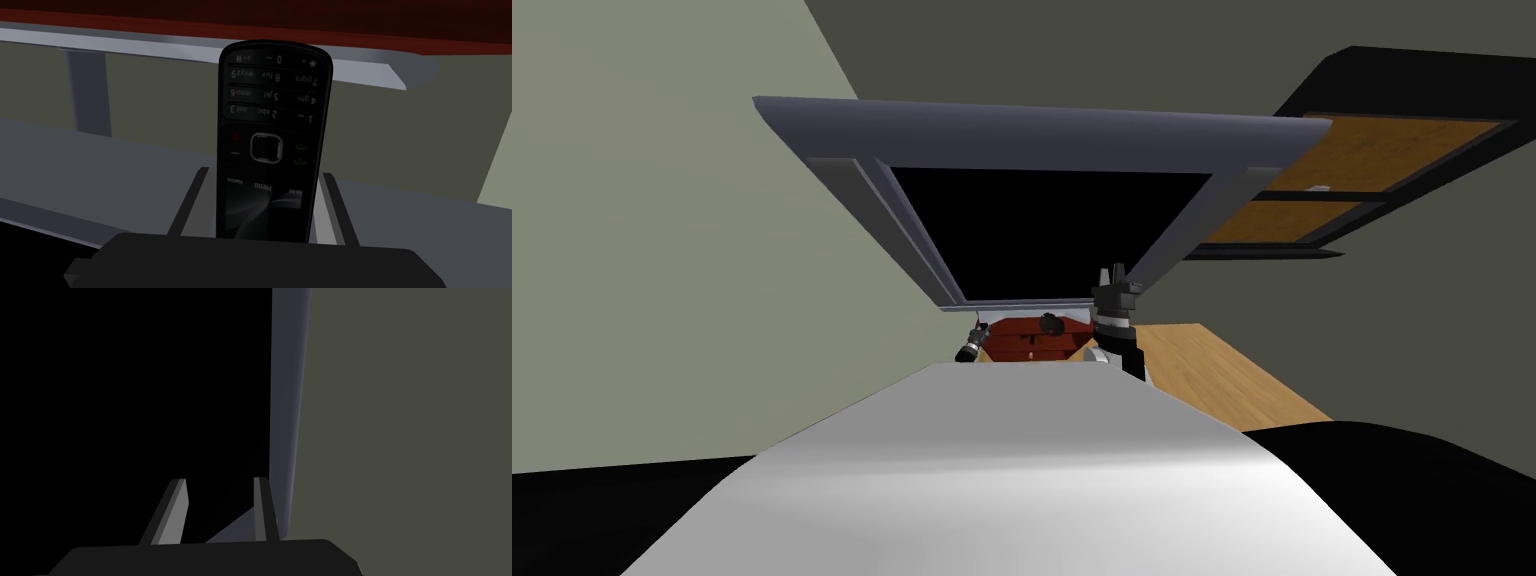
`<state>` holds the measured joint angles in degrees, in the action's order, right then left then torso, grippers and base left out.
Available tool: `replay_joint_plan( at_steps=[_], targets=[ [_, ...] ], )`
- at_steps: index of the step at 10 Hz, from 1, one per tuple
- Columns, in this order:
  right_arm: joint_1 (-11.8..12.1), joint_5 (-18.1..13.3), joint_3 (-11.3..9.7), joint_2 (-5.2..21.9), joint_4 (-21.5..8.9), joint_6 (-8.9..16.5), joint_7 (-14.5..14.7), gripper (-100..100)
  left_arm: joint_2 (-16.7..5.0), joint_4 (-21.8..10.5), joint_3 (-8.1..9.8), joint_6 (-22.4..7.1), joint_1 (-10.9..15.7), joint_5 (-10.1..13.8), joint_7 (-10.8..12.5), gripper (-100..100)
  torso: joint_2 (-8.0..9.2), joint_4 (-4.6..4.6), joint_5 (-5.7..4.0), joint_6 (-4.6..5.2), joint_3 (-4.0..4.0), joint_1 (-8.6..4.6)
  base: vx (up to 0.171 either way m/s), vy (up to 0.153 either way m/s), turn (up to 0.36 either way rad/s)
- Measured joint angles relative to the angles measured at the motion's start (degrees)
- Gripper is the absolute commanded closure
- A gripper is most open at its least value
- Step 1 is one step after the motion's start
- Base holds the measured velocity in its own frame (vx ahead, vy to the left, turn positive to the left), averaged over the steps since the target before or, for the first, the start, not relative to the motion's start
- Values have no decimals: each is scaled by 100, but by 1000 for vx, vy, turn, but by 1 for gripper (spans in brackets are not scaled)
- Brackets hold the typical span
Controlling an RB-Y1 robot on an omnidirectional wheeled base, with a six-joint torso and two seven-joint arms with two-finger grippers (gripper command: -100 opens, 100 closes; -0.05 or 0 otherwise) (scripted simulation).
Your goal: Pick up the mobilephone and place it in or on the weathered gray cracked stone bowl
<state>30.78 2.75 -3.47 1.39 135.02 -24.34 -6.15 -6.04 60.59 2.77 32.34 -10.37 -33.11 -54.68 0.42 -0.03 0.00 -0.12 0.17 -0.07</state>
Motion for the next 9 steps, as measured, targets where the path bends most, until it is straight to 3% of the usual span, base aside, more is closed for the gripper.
replay_joint_plan(
  at_steps=[9],
  targets=[
    [-1, 0, -1, -1, -1, 0, 0, 0, -245, 358, -306, -261, 426, -190, 175, 100, 39, 11, -12, 10, 26, -52, -212, -140, 94]
  ],
)
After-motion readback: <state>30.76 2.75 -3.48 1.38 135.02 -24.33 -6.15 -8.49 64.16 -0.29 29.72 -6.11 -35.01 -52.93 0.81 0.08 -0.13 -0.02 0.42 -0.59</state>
